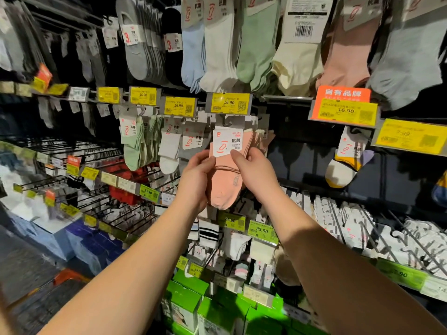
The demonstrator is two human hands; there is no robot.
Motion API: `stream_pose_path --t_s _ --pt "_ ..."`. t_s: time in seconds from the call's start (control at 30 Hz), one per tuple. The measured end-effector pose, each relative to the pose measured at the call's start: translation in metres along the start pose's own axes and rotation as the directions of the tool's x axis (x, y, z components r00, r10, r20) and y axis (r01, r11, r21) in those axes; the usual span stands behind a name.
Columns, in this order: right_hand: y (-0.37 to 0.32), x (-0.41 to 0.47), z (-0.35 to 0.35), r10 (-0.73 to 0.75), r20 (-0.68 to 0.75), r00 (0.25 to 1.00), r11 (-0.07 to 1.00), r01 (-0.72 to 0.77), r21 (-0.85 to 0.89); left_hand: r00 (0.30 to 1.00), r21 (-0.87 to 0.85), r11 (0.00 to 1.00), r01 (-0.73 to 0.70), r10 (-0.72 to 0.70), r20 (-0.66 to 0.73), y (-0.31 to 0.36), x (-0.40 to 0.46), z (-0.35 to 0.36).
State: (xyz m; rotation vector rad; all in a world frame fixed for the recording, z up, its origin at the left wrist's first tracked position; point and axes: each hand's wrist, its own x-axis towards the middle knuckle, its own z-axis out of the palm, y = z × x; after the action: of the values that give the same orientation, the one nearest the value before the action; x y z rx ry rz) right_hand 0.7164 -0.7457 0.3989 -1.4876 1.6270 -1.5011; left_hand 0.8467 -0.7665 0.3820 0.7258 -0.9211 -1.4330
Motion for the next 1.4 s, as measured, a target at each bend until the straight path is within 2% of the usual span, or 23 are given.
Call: stream_pose_path --t_s 0.2,0.33,0.53,0.8,1.0,1.17,1.27,1.4 --pt "0.004 0.009 0.002 0.0 -0.04 0.999 0.973 -0.009 -0.229 0.997 0.25 0.967 -0.046 0.058 -0.043 -0.012 0.012 -0.001" --pt "0.002 0.021 0.004 0.034 -0.04 0.999 0.934 -0.045 -0.354 0.987 0.494 0.865 -0.082 0.139 -0.079 -0.012 0.022 0.004" --pt "0.005 0.036 0.003 0.114 -0.061 0.992 0.926 -0.129 -0.355 0.976 0.715 0.694 -0.079 0.2 -0.086 -0.01 0.035 0.012" --pt "0.006 0.036 0.001 0.107 0.011 0.994 0.89 -0.091 -0.446 0.971 0.828 0.557 -0.055 0.222 -0.086 -0.007 0.037 0.016" --pt "0.023 0.012 -0.029 0.096 0.129 0.987 0.907 -0.034 -0.419 0.952 0.801 0.595 -0.061 0.276 -0.132 -0.014 0.002 0.009" --pt "0.044 -0.022 -0.06 0.006 0.15 0.989 0.927 0.051 -0.371 0.927 0.842 0.536 -0.063 0.345 -0.151 -0.028 -0.05 0.001" --pt "0.059 -0.054 -0.079 -0.024 0.199 0.98 0.917 0.1 -0.385 0.936 0.884 0.462 -0.077 0.339 -0.095 -0.042 -0.083 0.007" --pt "0.081 -0.109 -0.112 -0.027 0.297 0.955 0.855 0.175 -0.488 0.974 0.95 0.301 -0.09 0.226 0.021 -0.067 -0.128 0.02"
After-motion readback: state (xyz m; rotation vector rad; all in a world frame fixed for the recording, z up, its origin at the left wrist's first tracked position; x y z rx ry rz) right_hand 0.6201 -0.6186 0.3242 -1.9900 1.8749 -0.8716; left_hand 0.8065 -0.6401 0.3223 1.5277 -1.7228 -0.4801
